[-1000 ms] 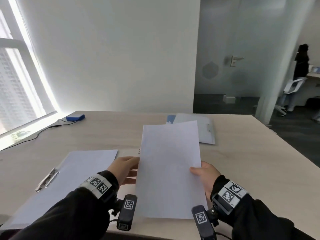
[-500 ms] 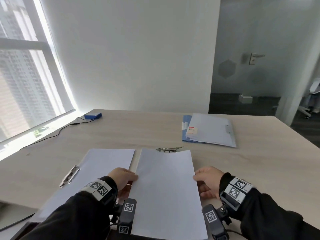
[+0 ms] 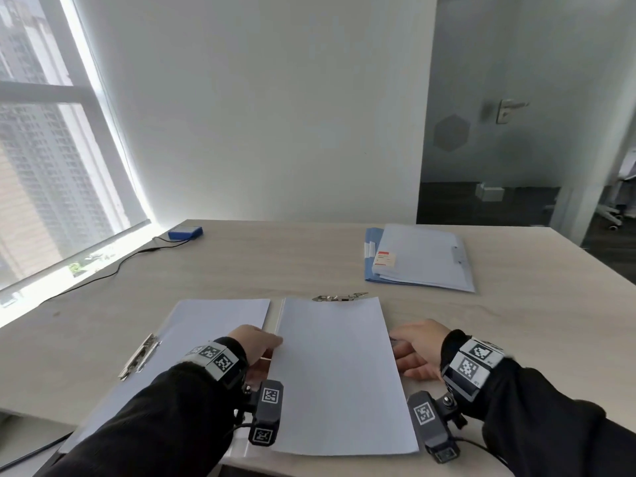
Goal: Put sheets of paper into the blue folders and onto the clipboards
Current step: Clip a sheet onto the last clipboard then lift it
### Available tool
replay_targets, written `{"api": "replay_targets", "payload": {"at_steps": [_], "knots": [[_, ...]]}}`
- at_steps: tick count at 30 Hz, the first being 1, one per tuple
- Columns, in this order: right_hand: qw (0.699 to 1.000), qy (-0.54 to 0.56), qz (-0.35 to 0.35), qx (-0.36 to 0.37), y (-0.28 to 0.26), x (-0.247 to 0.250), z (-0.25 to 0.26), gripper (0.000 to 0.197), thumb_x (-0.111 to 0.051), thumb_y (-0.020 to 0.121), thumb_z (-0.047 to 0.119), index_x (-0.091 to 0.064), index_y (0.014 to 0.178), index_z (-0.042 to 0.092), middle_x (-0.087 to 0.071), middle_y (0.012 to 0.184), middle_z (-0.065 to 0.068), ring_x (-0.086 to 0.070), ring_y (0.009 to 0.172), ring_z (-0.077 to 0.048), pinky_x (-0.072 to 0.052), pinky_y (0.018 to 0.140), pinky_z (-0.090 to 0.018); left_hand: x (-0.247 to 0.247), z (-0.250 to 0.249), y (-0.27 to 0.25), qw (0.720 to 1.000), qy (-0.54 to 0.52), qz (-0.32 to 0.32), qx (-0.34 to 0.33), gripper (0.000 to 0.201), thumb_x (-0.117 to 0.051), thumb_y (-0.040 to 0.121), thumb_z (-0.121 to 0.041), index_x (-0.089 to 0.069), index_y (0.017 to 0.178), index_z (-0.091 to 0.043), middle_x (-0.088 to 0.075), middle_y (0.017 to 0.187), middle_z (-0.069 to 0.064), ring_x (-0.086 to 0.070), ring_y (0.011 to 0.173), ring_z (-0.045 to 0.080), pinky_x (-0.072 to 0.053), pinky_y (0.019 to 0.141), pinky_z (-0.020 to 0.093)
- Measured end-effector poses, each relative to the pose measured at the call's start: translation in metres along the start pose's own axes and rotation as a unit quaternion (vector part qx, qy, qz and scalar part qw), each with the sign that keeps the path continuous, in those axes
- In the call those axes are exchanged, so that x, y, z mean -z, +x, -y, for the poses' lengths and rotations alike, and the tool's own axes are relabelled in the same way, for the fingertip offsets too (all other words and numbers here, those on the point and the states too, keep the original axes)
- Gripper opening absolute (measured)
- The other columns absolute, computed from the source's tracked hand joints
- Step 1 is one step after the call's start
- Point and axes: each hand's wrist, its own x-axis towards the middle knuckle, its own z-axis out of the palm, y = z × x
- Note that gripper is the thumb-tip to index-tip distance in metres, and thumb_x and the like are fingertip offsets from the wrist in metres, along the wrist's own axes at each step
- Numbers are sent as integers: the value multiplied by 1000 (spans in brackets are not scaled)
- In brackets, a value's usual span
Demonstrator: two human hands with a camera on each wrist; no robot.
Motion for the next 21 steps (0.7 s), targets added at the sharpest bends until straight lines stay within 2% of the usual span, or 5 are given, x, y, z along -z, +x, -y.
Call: {"api": "replay_targets", "payload": {"at_steps": [2,7,12,16,21], "knots": [[999,24,-21,3,2,2,0,28,-55,90,26,-58,114,12,-76,92,-16,-67,70,-25,-49,54,-26,-1,-5,-2,1000,4,-13,-13,22,-64,87,-15,-64,99,3,-76,90,19,-74,79,36,-59,75,53],[997,61,-46,5,7,3,2,40,-55,89,25,-50,128,15,-74,103,-20,-68,73,-27,-53,57,-30,-2,-12,-3,999,-14,-14,-46,19,-57,90,-11,-65,103,1,-75,96,16,-73,80,30,-59,58,38],[994,92,-57,13,10,3,5,40,-56,89,23,-51,128,13,-72,105,-18,-69,78,-28,-55,60,-33,0,-7,0,997,-15,-31,-70,15,-60,89,-17,-66,101,-9,-68,107,11,-66,98,25,-61,70,47],[983,146,-97,50,19,2,10,33,-54,91,16,-56,123,6,-67,97,-15,-65,73,-24,-56,57,-33,4,1,5,995,-77,-25,-65,13,-61,89,-13,-66,100,-10,-69,108,12,-65,91,21,-60,71,43],[969,232,-73,54,36,-8,26,26,-54,93,14,-57,117,3,-65,95,-14,-65,78,-26,-57,63,-36,6,13,17,991,-105,-30,-75,16,-62,88,-10,-69,103,-9,-71,103,12,-65,87,20,-59,74,42]]}}
